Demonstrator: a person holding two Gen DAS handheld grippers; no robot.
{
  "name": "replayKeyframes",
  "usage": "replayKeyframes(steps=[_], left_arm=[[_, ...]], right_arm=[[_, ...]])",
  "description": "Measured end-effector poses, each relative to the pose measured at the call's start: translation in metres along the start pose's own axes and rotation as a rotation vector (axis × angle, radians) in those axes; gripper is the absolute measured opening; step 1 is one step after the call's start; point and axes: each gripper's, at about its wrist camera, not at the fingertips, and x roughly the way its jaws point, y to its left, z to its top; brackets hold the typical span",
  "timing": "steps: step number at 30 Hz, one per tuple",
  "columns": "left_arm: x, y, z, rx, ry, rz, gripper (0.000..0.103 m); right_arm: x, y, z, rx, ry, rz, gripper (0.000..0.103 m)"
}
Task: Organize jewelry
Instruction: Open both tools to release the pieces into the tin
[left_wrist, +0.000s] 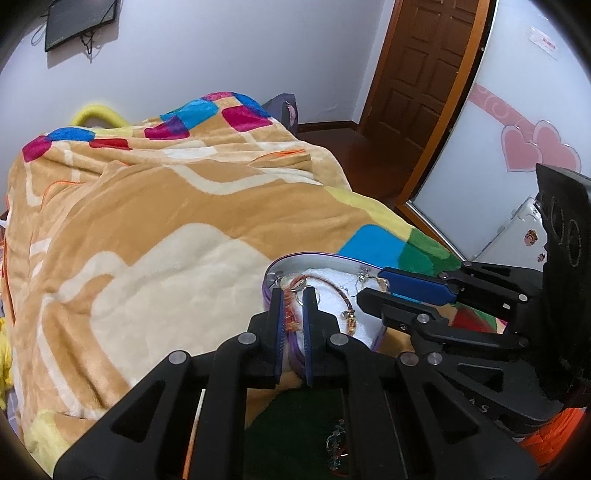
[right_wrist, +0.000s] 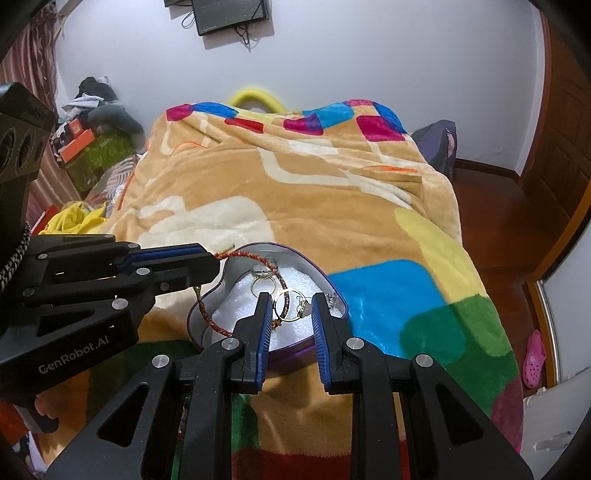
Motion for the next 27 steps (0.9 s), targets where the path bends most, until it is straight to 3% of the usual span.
replayKeyframes(steps=[17,27], left_arm=[[-0.045,-0.011,-0.001,0.043,-0.074,0.047,0.030],[-0.079,-0.019,-0.012,0.046,-0.116,0.069,0.035]], right_arm=[[-0.031,0.004,0.006,-0.004,-0.043,-0.009,0.029],[-0.061,0.011,-0.001,-0.004,-0.085,-0.020,0.029]])
